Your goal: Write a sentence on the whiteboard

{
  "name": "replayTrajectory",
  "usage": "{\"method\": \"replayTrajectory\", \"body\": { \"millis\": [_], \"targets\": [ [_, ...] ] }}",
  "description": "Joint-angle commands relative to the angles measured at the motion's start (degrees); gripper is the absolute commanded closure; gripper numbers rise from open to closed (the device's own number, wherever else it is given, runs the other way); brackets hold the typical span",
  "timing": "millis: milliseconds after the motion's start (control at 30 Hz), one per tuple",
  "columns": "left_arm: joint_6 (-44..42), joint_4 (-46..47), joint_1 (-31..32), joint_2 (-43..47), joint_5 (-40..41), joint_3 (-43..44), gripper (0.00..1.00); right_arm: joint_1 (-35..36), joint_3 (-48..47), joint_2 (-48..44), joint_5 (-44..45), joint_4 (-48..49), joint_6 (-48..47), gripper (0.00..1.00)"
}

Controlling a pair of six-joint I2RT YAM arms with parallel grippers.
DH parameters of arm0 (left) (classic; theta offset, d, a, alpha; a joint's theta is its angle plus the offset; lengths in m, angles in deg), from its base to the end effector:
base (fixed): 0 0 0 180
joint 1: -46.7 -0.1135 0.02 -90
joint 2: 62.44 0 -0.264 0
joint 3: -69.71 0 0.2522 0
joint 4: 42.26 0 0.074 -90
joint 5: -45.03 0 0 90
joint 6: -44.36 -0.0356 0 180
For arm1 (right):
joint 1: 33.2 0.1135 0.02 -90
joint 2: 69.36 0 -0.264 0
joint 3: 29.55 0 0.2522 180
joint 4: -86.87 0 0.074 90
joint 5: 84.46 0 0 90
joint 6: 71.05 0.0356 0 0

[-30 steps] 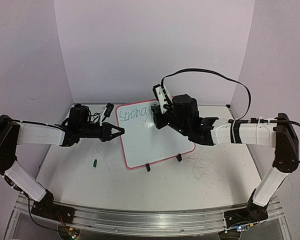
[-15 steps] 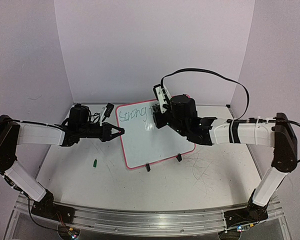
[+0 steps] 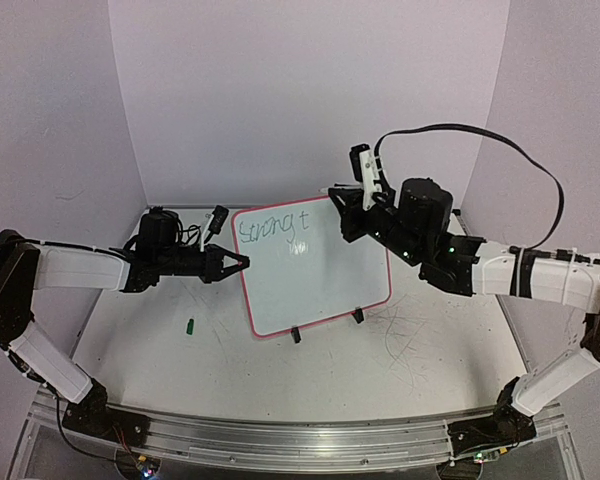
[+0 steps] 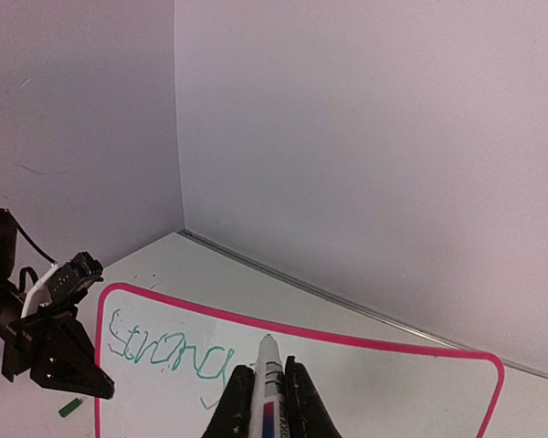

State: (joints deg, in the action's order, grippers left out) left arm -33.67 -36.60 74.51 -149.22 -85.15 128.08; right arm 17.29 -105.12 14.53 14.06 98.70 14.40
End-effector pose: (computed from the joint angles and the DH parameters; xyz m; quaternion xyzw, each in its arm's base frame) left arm 0.2726 -0.1698 0.2180 0.2962 0.7483 -0.4459 0.3917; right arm 0.2270 0.2670 0.3462 -0.2677 0.6309 0.2366 0.6887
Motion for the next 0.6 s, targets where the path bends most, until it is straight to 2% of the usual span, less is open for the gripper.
{"method": "replayTrajectory", "body": {
  "millis": [0,567],
  "targets": [
    [-5.5,-1.0,-0.7,-0.1,8.4,1.8,1.00,-0.1,-3.7,4.1,-6.2,-3.8,-2.3,1.00],
    [-5.7,-1.7,-0.3,-0.6,9.0,1.9,1.00,1.4,-5.7,8.7,-0.6,-5.1,-5.9,1.00]
  ]
}}
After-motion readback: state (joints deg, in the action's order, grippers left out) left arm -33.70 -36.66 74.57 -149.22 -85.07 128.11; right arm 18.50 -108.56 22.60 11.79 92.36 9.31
